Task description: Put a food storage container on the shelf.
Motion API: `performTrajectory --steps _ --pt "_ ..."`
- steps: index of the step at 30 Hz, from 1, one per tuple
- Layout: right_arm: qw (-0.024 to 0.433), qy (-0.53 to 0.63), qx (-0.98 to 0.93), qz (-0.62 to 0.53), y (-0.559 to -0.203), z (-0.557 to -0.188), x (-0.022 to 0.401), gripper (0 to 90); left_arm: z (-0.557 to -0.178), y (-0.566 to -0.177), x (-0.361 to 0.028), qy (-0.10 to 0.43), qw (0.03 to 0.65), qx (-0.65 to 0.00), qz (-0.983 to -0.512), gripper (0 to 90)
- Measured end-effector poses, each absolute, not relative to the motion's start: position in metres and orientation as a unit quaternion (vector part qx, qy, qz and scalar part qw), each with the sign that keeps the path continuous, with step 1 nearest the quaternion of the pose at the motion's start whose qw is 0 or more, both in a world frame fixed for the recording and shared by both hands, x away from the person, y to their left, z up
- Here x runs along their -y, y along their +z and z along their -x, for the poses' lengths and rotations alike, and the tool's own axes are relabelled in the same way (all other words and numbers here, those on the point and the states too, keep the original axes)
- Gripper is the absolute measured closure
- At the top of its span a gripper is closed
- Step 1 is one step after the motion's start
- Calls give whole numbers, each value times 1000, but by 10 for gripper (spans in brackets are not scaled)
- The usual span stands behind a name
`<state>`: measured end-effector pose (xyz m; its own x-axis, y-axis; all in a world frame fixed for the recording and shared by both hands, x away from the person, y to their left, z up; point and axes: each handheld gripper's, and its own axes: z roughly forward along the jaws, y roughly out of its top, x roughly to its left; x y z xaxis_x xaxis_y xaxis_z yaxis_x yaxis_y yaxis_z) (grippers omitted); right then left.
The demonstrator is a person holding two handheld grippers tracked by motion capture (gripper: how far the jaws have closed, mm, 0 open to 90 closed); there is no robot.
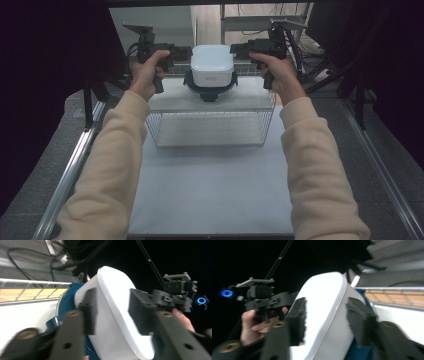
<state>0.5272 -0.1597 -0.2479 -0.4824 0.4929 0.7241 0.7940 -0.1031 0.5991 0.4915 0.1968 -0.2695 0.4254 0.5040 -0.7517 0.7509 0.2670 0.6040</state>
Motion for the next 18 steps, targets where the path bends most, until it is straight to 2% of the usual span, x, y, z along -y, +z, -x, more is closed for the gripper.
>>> performTrajectory --steps 2,3,4,8,9,10,13,14,18 --pt "93 -570 666 471 -238 -511 166 414 -482 -268 -201 -85 598 -522 -602 430" --pt "83 -575 671 462 -235 -505 169 393 -471 -266 -204 -63 595 -518 -612 401" --pt "83 -575 671 462 -235 -505 169 393 -471 -266 -204 -63 595 -518 -612 377" --pt "26 -582 695 422 -228 -471 182 344 -433 -271 -216 -17 595 -496 -632 332" --pt "-1 -583 706 403 -229 -452 191 332 -423 -274 -219 -11 595 -491 -636 320" --pt "-1 -583 706 403 -229 -452 191 332 -412 -277 -222 -4 593 -488 -641 320" --pt "-43 -573 726 377 -236 -421 203 310 -379 -290 -230 17 590 -476 -652 309" --pt "-67 -569 733 367 -245 -400 212 307 -368 -295 -232 23 589 -473 -655 308" --pt "-81 -566 741 352 -263 -373 223 304 -329 -321 -238 19 589 -451 -670 306"
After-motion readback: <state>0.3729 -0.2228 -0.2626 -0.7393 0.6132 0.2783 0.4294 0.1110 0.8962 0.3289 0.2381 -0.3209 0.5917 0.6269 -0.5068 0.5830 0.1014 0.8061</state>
